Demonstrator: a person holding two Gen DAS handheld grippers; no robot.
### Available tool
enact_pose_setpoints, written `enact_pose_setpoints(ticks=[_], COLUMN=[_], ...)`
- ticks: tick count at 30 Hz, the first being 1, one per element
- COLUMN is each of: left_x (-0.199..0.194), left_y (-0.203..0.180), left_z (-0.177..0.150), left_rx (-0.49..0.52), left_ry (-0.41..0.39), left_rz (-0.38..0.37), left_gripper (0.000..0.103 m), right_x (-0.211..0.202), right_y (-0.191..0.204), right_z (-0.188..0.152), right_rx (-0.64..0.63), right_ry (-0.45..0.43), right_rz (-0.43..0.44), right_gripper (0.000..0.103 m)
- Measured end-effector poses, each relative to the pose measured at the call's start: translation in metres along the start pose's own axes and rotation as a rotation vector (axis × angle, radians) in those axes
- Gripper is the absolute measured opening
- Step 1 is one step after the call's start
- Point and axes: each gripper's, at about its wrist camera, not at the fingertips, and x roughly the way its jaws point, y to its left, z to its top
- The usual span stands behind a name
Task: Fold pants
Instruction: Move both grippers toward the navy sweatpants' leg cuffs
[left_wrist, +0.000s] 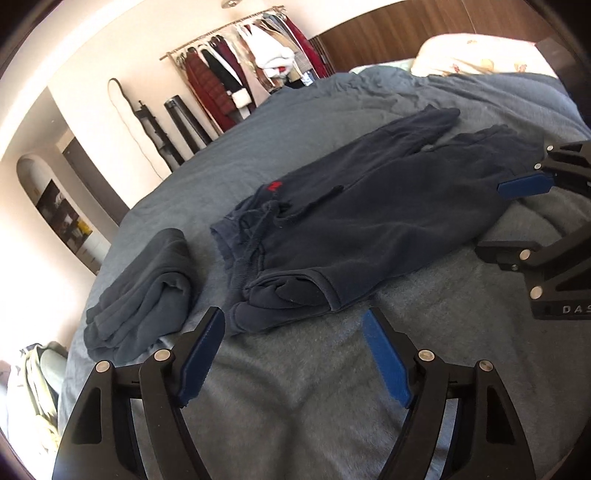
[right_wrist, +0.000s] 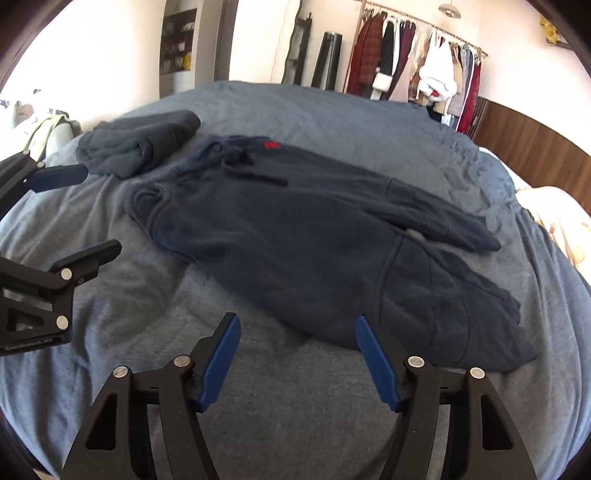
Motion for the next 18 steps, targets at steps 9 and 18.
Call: enact_pose_setpoints(ticks=[9,18], left_x=[0.034,0.051], left_y=[-0.008,-0.009], left_z=[0.001,0.01], left_rx=[0.08,0.129], left_ry=[0.037,0.114], left_rz=[-0.018,-0.083], left_gripper=[0.077,0.058], right_x=[0.022,0.035], right_y=[0.007,0.006], right_z=[-0.004,0.01], right_rx=[-0.111,-0.217], right_ry=[0.044,0.116], right_rz=[-0.052,-0.019], right_gripper=[0.053,0.033])
